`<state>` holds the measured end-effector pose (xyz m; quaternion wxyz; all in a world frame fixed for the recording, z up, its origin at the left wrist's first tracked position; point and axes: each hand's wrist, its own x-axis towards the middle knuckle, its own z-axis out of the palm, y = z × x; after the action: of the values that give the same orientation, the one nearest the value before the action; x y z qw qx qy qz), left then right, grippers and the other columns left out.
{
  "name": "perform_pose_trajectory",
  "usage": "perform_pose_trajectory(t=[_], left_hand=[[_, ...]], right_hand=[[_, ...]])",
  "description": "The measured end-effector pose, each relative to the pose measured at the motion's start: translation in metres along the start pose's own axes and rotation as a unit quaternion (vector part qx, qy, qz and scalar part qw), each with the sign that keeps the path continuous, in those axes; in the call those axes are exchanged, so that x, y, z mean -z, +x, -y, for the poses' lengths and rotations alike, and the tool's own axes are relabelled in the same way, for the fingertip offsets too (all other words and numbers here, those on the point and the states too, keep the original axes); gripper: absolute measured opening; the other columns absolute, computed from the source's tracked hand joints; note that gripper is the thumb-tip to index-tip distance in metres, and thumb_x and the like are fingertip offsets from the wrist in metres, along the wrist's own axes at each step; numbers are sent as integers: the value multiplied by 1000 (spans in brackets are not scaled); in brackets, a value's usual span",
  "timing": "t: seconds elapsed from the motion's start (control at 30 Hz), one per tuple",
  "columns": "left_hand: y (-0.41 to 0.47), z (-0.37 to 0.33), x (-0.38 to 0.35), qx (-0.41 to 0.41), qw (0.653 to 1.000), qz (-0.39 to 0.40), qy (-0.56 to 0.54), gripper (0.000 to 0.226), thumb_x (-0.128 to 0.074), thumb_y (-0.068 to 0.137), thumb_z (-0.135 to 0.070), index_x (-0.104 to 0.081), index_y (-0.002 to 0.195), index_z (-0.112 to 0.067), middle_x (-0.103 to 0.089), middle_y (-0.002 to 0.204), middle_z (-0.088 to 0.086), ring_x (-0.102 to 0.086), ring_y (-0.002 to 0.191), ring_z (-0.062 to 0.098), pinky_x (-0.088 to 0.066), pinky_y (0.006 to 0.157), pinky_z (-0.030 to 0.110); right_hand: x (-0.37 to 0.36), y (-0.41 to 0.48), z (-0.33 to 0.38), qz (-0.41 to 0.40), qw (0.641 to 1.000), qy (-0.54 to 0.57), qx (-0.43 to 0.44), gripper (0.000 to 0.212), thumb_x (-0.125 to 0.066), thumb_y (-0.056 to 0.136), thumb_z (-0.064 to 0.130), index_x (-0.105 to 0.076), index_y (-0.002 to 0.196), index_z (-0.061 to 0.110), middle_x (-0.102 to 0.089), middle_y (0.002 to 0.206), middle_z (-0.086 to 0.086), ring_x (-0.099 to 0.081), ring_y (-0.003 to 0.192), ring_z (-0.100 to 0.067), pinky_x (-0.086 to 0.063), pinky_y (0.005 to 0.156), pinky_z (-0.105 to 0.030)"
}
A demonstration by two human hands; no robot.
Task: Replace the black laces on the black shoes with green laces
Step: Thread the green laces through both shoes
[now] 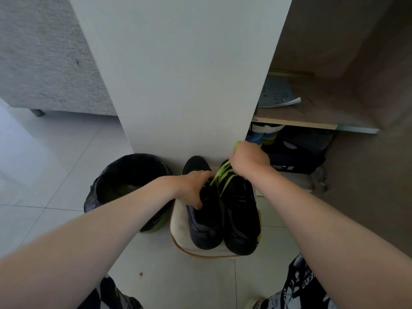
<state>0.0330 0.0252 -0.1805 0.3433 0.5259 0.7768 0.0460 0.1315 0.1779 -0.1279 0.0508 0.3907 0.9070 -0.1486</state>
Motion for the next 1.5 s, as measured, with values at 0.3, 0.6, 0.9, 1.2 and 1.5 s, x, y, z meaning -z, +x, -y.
perform_pose_trajectory(t=[0.3, 0.6, 0.9, 1.2, 1.5], left_hand=[[-8, -14, 41, -6, 932, -257, -258, 50, -60, 85, 0, -52, 127, -25, -64, 116, -4, -64, 93, 12, -53, 78, 24], [-21, -30, 50, 26, 903, -273, -330, 21, -74, 82, -24, -64, 99, -15, -73, 72, -3, -66, 60, 10, -47, 52, 20], [-22, -21, 5, 169, 980, -102, -10, 46, -76, 71, -58, -57, 65, -17, -62, 60, -3, -60, 55, 11, -55, 61, 30], [-28, 3, -1, 231, 916, -94, -315, 24, -83, 76, -23, -75, 87, -2, -75, 75, 10, -74, 72, 19, -60, 78, 32], [-42, 6, -3, 236, 847, -92, -468, 25, -75, 84, -5, -70, 105, 8, -74, 89, 21, -74, 72, 23, -62, 64, 28]], right_hand=[[27, 1, 17, 99, 980, 156, 72, 23, -48, 90, 5, -71, 87, 5, -64, 79, -6, -54, 67, -16, -41, 59, -28], [7, -6, 29, 73, 913, 371, 153, 19, -58, 97, 4, -73, 107, 10, -69, 70, -8, -60, 49, -16, -43, 45, -17], [-17, -13, 22, 126, 959, 196, 163, 13, -67, 93, 15, -75, 92, 26, -71, 65, 14, -70, 55, -17, -52, 63, -22], [-28, -20, 28, 134, 961, 84, 225, 16, -72, 89, 15, -81, 100, 21, -75, 78, 17, -64, 65, -5, -42, 60, -11], [-33, -34, 40, 101, 962, 40, 250, 15, -72, 82, 17, -82, 91, 23, -77, 91, 7, -68, 87, -10, -49, 71, -18]])
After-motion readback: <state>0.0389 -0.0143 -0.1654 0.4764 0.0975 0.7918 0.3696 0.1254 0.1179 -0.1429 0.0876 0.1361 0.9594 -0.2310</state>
